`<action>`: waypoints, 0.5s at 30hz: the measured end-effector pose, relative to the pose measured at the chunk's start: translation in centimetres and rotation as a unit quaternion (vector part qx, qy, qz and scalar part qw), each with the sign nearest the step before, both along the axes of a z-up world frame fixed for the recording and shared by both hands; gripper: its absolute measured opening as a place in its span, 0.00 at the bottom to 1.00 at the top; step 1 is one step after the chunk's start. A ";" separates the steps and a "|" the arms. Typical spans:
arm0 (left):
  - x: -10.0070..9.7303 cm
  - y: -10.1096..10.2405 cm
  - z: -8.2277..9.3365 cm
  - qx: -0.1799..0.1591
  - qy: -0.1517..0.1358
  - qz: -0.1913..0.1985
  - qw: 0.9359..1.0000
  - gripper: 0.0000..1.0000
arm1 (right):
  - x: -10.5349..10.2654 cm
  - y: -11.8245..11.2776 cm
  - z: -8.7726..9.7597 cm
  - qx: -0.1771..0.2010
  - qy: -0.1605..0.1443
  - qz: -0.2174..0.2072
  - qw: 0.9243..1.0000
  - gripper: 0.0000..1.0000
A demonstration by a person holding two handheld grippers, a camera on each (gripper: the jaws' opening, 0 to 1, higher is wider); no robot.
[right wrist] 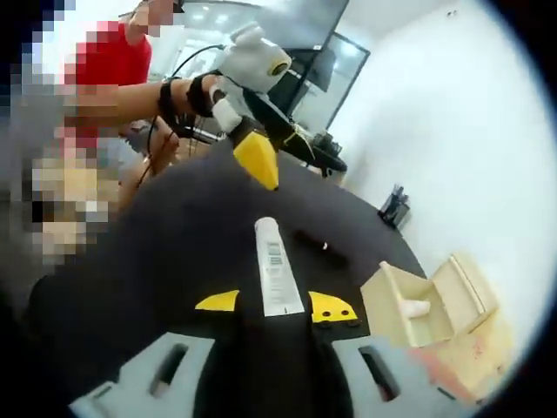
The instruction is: Open the drawer, pick up the cosmetic bottles from the table one by one, place them into the drawer, release the gripper, close the drawer, and move the gripper away
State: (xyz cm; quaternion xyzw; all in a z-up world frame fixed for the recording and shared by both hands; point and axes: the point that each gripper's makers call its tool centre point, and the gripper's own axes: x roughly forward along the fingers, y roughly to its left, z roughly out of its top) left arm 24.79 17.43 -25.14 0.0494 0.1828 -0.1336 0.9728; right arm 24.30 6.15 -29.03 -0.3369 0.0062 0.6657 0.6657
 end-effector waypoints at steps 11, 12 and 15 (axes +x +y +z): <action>-2.3 -1.7 -3.2 -0.011 0.018 -0.093 0.995 0.96 | 1.7 0.9 -0.9 0.013 0.011 -0.032 0.999 0.18; -2.5 -1.7 -3.6 -0.011 0.022 -0.096 0.995 0.96 | 1.7 1.1 -1.0 0.013 0.008 -0.033 0.999 0.18; -2.9 -1.7 -4.5 -0.006 0.032 -0.105 0.994 0.95 | 1.7 1.4 -1.5 0.012 0.006 -0.033 0.999 0.17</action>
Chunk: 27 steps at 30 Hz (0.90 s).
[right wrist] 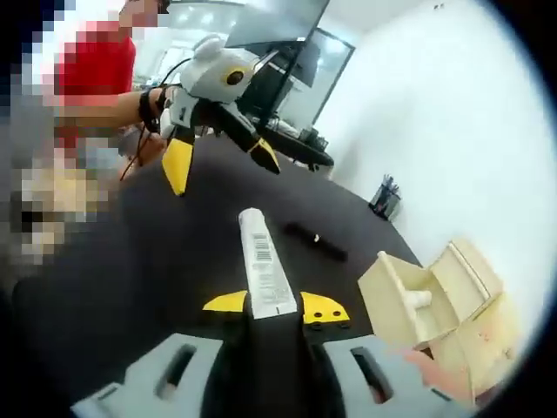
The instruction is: Open the drawer, pick up the cosmetic bottles from the table one by one, place them into the drawer, release the gripper, close the drawer, and move the gripper away
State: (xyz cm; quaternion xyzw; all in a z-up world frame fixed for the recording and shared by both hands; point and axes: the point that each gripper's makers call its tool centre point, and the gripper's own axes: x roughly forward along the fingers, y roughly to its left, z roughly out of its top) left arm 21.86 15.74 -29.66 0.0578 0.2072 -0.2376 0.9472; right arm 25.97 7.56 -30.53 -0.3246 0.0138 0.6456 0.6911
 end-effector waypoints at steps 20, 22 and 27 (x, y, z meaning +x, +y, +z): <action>-0.6 -1.2 -2.7 -0.057 -0.010 -0.058 0.997 0.91 | 0.9 1.2 -1.1 0.004 -0.063 -0.015 0.998 0.02; -0.5 -1.5 -3.1 -0.061 -0.011 -0.063 0.996 0.91 | 0.6 1.4 -0.9 0.014 -0.068 -0.016 0.997 0.00; -0.4 -1.6 -3.7 -0.061 -0.024 -0.065 0.996 0.90 | 0.7 1.6 -0.8 0.018 -0.058 -0.003 0.998 0.08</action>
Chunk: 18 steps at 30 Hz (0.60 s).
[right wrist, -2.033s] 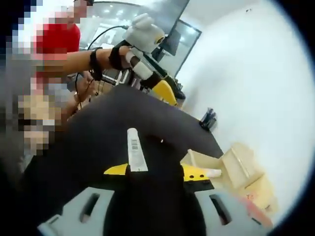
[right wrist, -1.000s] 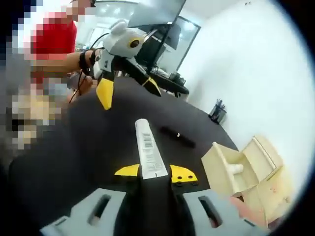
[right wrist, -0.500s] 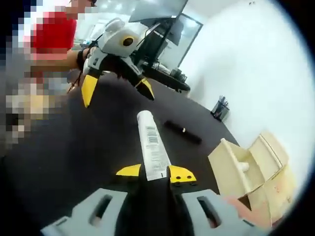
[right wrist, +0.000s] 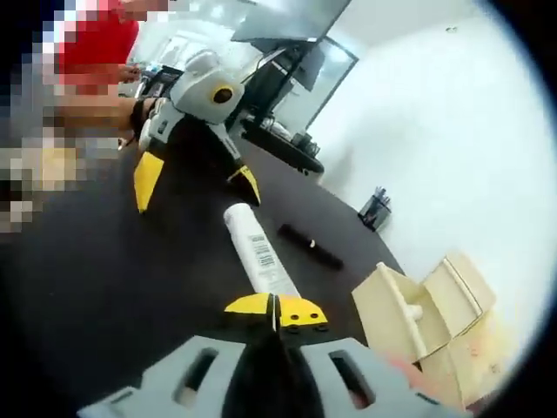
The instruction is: Open the drawer, pick up the cosmetic bottles from the table one by one, place them into the drawer, release the gripper, close the drawer, and move the gripper away
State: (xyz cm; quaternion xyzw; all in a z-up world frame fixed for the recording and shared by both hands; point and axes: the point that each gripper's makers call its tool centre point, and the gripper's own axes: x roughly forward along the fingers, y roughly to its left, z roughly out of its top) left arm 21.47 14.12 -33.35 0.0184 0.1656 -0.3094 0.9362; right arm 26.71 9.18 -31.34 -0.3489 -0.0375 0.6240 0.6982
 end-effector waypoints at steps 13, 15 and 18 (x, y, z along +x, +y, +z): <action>-0.3 -0.2 0.5 -0.024 -0.009 -0.019 1.000 0.90 | -0.6 0.7 0.0 -0.080 0.090 0.115 0.986 0.22; -0.2 -0.1 0.5 -0.024 -0.009 -0.017 1.000 0.89 | -0.6 1.1 -0.4 -0.099 0.084 0.120 0.984 0.25; -0.1 0.0 0.6 -0.025 -0.010 -0.016 1.000 0.89 | -0.1 1.6 -1.2 -0.119 0.069 0.116 0.984 0.22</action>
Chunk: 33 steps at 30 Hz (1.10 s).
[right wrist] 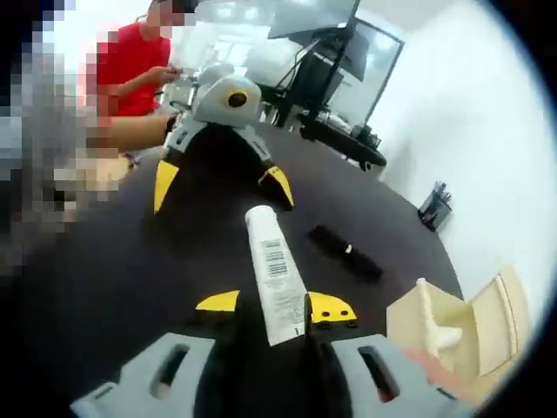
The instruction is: Open the drawer, pick up the cosmetic bottles from the table one by one, place them into the drawer, release the gripper, close the drawer, and move the gripper away
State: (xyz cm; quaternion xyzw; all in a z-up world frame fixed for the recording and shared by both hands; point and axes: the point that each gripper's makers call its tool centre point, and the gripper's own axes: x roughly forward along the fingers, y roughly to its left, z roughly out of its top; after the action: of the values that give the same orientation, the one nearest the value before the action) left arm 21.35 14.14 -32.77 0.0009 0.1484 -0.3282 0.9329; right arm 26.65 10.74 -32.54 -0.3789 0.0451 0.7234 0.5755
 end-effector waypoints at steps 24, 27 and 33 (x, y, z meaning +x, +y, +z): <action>0.2 0.7 0.4 -0.010 0.000 -0.006 1.000 0.87 | 3.5 2.1 0.6 -0.032 0.015 -0.021 0.999 0.11; 0.3 0.8 0.4 -0.011 0.000 -0.006 1.000 0.87 | 3.3 2.2 0.3 -0.031 0.018 -0.013 0.999 0.07; 0.4 0.8 0.9 -0.019 -0.012 0.003 1.000 0.85 | 3.0 2.3 1.8 -0.004 0.079 -0.030 0.996 0.03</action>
State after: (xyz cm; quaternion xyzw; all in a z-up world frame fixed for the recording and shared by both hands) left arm 21.71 14.92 -31.84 -0.0133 0.1309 -0.3283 0.9354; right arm 29.65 13.03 -30.72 -0.3212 0.1047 0.7335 0.5898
